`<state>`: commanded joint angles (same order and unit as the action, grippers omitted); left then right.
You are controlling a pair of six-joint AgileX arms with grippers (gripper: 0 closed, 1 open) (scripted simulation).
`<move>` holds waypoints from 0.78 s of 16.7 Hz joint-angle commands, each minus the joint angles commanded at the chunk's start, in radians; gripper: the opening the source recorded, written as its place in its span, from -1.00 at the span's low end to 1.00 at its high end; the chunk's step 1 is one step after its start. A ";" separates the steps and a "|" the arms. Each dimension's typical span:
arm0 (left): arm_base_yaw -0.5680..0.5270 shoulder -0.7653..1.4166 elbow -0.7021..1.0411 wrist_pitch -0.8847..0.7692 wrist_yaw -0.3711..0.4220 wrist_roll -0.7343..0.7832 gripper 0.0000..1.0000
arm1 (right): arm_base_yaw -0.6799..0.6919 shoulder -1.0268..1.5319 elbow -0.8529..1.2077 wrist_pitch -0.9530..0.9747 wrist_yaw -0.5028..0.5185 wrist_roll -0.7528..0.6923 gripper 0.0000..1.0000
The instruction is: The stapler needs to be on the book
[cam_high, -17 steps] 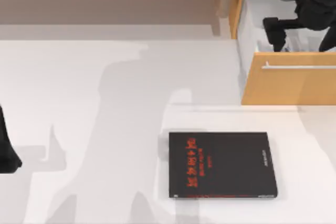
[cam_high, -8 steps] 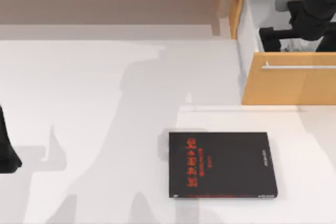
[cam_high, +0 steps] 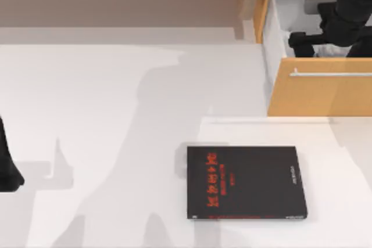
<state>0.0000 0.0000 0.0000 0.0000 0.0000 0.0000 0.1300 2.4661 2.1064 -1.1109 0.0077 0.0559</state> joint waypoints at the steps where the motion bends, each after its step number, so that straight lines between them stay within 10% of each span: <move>1: 0.000 0.000 0.000 0.000 0.000 0.000 1.00 | 0.000 0.000 0.000 0.000 0.000 0.000 0.25; 9: 0.000 0.000 0.000 0.000 0.000 0.000 1.00 | 0.000 0.000 0.000 0.000 0.000 0.000 -0.96; 13: 0.000 0.000 0.000 0.000 0.000 0.000 1.00 | 0.000 0.000 0.000 0.000 0.000 0.000 -1.00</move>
<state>0.0000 0.0000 0.0000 0.0000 0.0000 0.0000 0.1300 2.4661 2.1064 -1.1109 0.0077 0.0559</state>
